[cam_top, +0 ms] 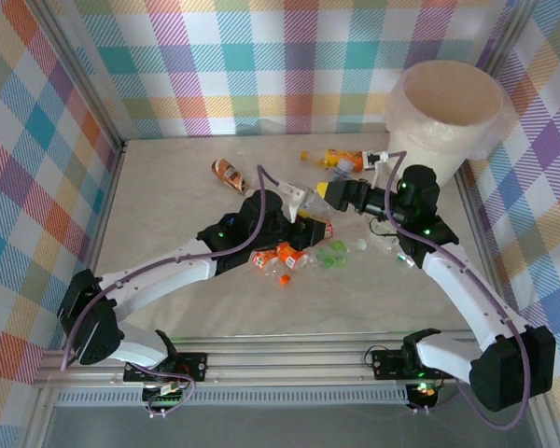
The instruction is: Put the plastic bottles in the bin
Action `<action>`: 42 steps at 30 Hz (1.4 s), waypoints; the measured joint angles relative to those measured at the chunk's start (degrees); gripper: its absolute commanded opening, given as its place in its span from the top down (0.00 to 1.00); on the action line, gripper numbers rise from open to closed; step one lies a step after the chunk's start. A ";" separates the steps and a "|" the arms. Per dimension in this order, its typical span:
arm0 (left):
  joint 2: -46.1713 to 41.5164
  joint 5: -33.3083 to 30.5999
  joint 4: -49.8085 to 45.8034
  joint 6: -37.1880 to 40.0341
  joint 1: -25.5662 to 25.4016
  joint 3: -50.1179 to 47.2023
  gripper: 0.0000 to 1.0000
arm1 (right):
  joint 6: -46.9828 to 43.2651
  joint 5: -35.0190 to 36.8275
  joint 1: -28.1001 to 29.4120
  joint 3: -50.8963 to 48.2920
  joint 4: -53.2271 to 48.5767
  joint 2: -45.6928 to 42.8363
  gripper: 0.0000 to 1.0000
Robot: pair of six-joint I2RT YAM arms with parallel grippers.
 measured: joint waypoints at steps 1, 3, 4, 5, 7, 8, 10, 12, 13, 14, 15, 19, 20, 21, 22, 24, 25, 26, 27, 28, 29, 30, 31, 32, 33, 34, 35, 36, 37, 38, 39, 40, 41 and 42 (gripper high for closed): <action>0.28 -0.09 0.31 0.13 -0.22 0.00 0.52 | -0.44 0.76 0.11 0.11 -0.02 0.20 0.11; 0.37 -0.33 0.85 0.37 -0.57 0.00 0.52 | -1.31 2.12 0.20 0.22 0.00 0.57 0.16; 0.37 -0.44 1.11 0.44 -0.72 0.00 0.52 | -1.60 2.69 0.31 0.31 -0.02 0.70 0.18; 0.37 -0.48 1.31 0.59 -0.81 0.00 0.52 | -1.88 3.02 0.39 0.44 -0.07 0.79 0.19; 0.37 -0.48 1.31 0.81 -0.81 0.04 0.51 | -2.49 3.39 0.48 1.14 -0.90 1.03 0.22; 0.42 -0.50 1.22 0.94 -0.81 0.17 0.51 | -2.86 3.39 0.52 1.62 -1.14 1.27 0.24; 0.63 -0.50 1.14 1.49 -0.81 0.76 0.52 | -3.41 3.37 0.55 2.67 -2.01 1.84 0.28; 0.76 -0.50 1.14 1.95 -0.81 1.16 0.52 | -4.24 3.34 0.57 3.58 -2.89 2.43 0.32; 0.81 -0.50 1.14 2.10 -0.81 1.29 0.52 | -4.42 3.37 0.55 4.02 -3.45 2.73 0.33; 0.92 -0.52 1.14 2.14 -0.81 1.42 0.52 | -4.57 3.37 0.55 4.35 -3.82 3.04 0.35; 1.03 -0.52 1.14 2.25 -0.81 1.49 0.51 | -4.81 3.37 0.57 4.76 -4.37 3.41 0.36; 1.97 -0.50 0.55 2.34 -0.81 2.21 0.51 | -5.46 3.58 0.44 5.14 -5.05 4.33 0.42; 2.21 -0.52 0.33 2.32 -0.79 2.45 0.51 | -5.64 3.63 0.39 5.18 -5.09 4.48 0.44; 2.32 -0.52 0.24 2.32 -0.79 2.54 0.51 | -5.84 3.78 0.39 5.27 -5.31 4.57 0.45; 2.38 -0.55 0.15 2.29 -0.79 2.56 0.50 | -5.90 3.80 0.42 5.31 -5.46 4.59 0.46; 2.38 -0.50 0.09 2.27 -0.79 2.58 0.49 | -6.29 3.80 0.42 5.66 -6.16 4.61 0.48; 2.38 -0.50 0.09 2.27 -0.79 2.62 0.48 | -6.51 3.80 0.42 5.84 -6.43 4.61 0.49; 2.40 -0.46 0.04 2.25 -0.79 2.75 0.45 | -6.67 3.80 0.42 5.95 -6.51 4.61 0.50; 2.49 -0.42 -0.11 2.23 -0.79 2.95 0.40 | -6.82 3.80 0.42 6.03 -6.56 4.61 0.51; 2.62 -0.24 -0.24 2.23 -0.79 3.17 0.33 | -6.97 3.91 0.42 6.16 -6.69 4.63 0.52; 2.73 -0.09 -0.39 2.16 -0.81 3.37 0.26 | -7.02 4.09 0.42 6.47 -7.04 4.72 0.51; 2.82 -0.11 -0.42 2.34 -0.81 3.41 0.20 | -6.99 4.24 0.42 6.75 -7.41 4.85 0.51; 2.93 -0.37 -0.44 2.05 -0.81 3.45 0.18 | -6.99 4.42 0.55 6.97 -7.56 4.96 0.51; 3.02 -0.94 -0.44 2.03 -0.81 3.45 0.14 | -7.02 4.42 0.59 7.32 -7.89 5.18 0.51; 3.02 -1.36 -0.46 1.99 -0.81 3.45 0.11 | -7.06 4.44 0.72 7.91 -8.55 5.55 0.51; 3.02 -1.92 -0.39 1.99 -0.83 3.45 0.06 | -7.13 4.42 0.72 8.68 -8.96 6.08 0.51; 2.97 -2.62 -0.26 1.92 -0.83 3.37 0.00 | -7.19 4.42 0.72 9.40 -9.29 6.58 0.51; 2.73 -3.23 0.26 1.68 -0.83 2.82 0.00 | -7.21 4.48 0.72 10.34 -9.64 7.32 0.52; 2.19 -4.04 0.83 1.64 -0.83 1.90 0.00 | -7.23 4.81 0.72 11.02 -9.88 7.85 0.52; 1.44 -4.81 1.29 1.60 -0.83 0.72 0.00 | -7.23 5.25 0.72 11.85 -10.16 8.55 0.52; 0.48 -5.75 1.77 1.29 -0.83 -0.70 0.00 | -7.41 5.86 0.72 12.70 -10.95 9.20 0.52; -0.72 -6.86 2.25 0.85 -0.83 -2.29 0.00 | -7.50 6.62 0.72 13.75 -11.63 9.99 0.52; -1.84 -8.09 2.67 0.28 -0.83 -3.65 0.00 | -7.74 7.69 0.72 14.84 -12.63 10.69 0.53; -3.28 -9.81 3.13 -0.46 -0.83 -5.16 0.00 | -8.17 9.18 0.72 16.39 -13.94 11.63 0.53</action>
